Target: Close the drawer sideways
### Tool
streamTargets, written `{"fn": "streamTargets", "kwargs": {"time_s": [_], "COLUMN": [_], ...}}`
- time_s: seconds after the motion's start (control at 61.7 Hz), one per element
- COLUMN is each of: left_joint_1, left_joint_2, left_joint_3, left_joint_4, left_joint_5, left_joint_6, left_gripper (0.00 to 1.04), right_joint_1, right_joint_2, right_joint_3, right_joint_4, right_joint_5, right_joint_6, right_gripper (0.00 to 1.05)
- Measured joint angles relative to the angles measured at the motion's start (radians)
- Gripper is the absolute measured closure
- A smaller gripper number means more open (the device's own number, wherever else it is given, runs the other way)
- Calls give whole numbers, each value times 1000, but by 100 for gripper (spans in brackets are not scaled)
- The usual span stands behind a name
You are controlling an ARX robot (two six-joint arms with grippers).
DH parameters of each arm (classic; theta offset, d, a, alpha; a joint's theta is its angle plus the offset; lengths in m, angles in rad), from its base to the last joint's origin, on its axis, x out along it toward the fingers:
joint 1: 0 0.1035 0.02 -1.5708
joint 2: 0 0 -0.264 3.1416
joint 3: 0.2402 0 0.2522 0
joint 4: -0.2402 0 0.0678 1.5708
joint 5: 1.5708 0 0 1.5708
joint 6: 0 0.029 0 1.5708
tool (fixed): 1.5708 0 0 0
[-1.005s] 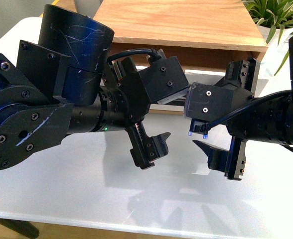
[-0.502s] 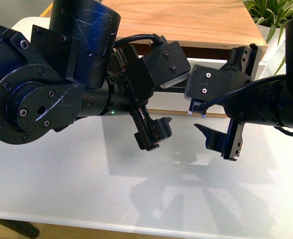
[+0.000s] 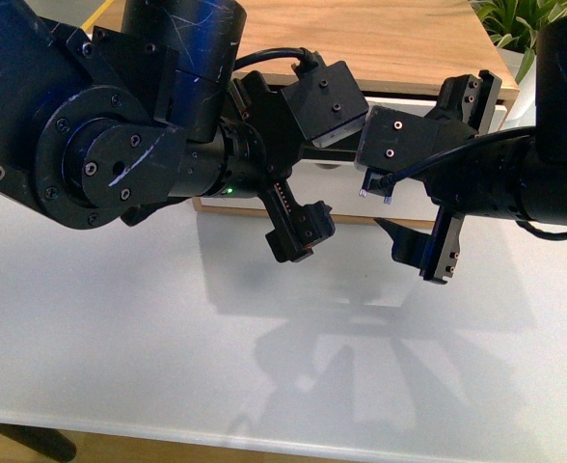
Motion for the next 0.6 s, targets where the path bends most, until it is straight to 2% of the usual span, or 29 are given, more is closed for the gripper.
{"fn": "streamTargets", "kwargs": {"time_s": [0.6], "left_joint_1": [3], "left_joint_2": [33], "left_joint_3": [62], "left_joint_4": [-11], "left_joint_5": [-37], "left_joint_6": [-19], "left_gripper": [9], "right_joint_1": [-3], "right_joint_2": [24], "right_joint_3": [36], "right_joint_4": [25], "right_joint_5": [29], "right_joint_6": [21], "right_gripper": [9]}}
